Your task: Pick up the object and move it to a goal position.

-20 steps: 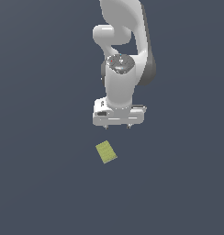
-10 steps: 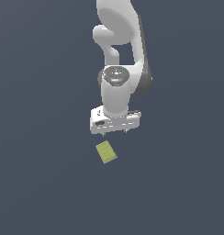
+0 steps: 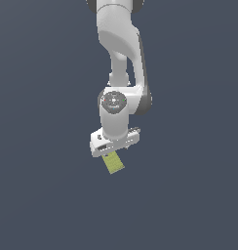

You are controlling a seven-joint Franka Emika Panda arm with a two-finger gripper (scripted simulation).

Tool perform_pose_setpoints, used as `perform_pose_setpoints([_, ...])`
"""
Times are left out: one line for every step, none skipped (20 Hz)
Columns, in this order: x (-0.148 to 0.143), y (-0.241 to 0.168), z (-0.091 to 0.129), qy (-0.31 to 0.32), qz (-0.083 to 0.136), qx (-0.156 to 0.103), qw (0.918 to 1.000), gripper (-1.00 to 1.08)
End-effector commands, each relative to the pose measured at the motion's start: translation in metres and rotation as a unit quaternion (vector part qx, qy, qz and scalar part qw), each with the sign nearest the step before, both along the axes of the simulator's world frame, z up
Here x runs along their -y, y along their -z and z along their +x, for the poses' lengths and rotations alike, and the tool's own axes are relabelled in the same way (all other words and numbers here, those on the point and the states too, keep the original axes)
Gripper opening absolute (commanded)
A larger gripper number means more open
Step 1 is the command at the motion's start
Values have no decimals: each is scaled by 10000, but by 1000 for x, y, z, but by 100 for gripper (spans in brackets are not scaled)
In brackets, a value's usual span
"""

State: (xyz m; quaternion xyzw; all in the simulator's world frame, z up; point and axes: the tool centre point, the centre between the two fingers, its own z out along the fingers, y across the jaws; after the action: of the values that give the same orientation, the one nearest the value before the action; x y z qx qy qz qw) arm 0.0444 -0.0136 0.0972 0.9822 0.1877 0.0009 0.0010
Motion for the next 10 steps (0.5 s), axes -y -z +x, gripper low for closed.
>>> perform_pose_setpoints([6, 11, 4, -236, 0, -2, 9997, 100])
perform_pose_setpoints([7, 15, 5, -312, 0, -3, 9995, 100])
perform_pose_setpoints([9, 18, 6, -382, 1, -5, 9993, 100])
perform_pose_setpoints([11, 22, 7, -445, 2, -6, 9990, 100])
perform_pose_setpoints([12, 25, 8, -503, 2, -7, 9987, 100])
perform_pose_setpoints([14, 27, 9, -554, 3, -8, 9985, 100])
perform_pose_setpoints([15, 30, 9, -600, 4, -9, 9982, 100])
perform_pose_setpoints([16, 32, 10, -639, 5, -10, 9980, 100])
perform_pose_setpoints([17, 33, 10, -672, 5, -10, 9977, 100])
perform_pose_setpoints([17, 35, 11, -699, 6, -11, 9976, 100])
